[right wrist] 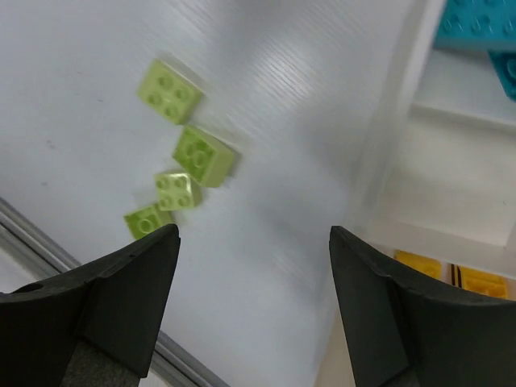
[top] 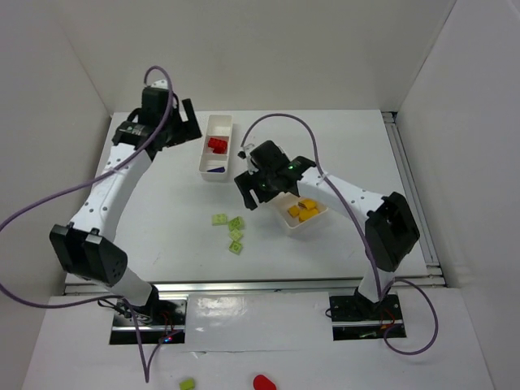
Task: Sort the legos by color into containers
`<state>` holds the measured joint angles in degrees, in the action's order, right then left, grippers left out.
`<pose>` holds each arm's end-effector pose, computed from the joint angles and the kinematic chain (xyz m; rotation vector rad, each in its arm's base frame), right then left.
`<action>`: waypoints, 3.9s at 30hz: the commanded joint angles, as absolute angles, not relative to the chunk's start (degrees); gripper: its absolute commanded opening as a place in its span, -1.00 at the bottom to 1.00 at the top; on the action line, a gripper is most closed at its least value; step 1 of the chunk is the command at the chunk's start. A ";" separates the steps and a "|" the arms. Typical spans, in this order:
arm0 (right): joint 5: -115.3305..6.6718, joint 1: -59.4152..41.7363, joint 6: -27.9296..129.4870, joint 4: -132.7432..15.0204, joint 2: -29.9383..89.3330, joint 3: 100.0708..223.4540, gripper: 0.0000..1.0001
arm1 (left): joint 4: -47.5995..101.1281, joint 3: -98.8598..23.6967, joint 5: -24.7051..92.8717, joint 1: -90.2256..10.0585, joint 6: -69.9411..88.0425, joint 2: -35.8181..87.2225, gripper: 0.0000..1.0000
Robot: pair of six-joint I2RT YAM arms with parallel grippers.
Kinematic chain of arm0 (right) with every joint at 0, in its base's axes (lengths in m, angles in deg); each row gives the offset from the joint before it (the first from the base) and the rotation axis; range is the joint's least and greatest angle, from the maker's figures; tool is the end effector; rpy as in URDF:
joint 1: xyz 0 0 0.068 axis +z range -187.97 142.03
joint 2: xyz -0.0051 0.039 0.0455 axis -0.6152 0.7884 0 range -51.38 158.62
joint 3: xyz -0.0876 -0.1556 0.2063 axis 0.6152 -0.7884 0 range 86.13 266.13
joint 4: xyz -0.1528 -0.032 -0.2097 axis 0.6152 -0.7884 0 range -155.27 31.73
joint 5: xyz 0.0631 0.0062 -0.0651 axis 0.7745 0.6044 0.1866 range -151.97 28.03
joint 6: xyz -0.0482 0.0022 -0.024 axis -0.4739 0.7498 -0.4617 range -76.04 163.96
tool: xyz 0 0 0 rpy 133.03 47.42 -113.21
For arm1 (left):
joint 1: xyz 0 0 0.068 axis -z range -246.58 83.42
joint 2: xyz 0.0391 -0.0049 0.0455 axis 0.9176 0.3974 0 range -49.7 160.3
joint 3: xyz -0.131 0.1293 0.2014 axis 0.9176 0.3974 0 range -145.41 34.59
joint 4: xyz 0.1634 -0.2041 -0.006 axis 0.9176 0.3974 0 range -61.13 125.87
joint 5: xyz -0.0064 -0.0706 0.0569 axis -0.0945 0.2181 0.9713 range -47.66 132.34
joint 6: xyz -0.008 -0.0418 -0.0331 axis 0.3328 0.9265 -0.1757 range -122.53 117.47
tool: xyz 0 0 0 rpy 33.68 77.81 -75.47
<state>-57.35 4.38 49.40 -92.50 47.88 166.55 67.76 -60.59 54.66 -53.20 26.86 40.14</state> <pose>0.2786 0.2576 0.2643 -0.8395 2.4071 0.4386 0.3407 -0.0732 0.3999 -0.4216 2.1065 -0.2042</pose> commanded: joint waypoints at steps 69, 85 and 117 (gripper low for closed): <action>-75.95 -4.13 56.54 -76.20 33.43 150.38 -0.33 | 71.50 -35.02 34.08 -42.86 18.21 41.43 0.94; -77.26 -6.85 54.86 -77.07 30.88 152.93 0.74 | 67.54 -42.31 39.97 -32.66 22.95 56.99 0.96; -81.12 -8.44 55.56 -82.79 23.34 151.26 0.76 | 79.84 -61.11 45.97 -32.13 25.77 55.24 0.00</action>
